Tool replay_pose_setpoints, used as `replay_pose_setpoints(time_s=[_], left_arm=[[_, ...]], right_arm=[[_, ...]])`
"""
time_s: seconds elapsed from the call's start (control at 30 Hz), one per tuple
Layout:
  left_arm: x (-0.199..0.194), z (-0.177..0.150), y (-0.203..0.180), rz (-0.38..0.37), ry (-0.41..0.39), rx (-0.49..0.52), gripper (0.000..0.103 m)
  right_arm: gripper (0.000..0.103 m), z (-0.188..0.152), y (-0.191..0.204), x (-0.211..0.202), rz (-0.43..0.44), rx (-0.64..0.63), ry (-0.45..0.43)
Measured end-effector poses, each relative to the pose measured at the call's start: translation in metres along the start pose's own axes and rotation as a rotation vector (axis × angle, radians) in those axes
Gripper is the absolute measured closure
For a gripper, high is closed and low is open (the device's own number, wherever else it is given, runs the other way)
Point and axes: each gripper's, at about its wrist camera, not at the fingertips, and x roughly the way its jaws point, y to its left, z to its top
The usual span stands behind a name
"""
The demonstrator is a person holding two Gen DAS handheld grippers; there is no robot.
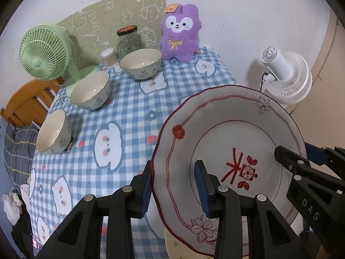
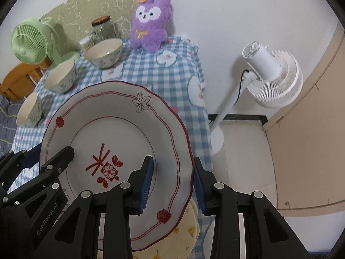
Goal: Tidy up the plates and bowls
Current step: 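Lower the red-patterned plate onto the flowered plates and open both tools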
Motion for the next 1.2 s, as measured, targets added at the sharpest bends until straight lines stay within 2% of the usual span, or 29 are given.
replay_pose_setpoints(time_s=[0.4, 1.03, 1.2], left_arm=[[0.012, -0.039, -0.004, -0.018, 0.064, -0.007, 0.065], [0.026, -0.076, -0.014, -0.026, 0.132, 0.023, 0.065], [0.024, -0.081, -0.018, -0.015, 0.121, 0.039, 0.065]], right_arm=[[0.064, -0.036, 0.000, 0.013, -0.005, 0.020, 0.058], [0.064, -0.076, 0.000, 0.032, -0.024, 0.045, 0.144], [0.064, -0.081, -0.002, 0.033, -0.026, 0.055, 0.154]])
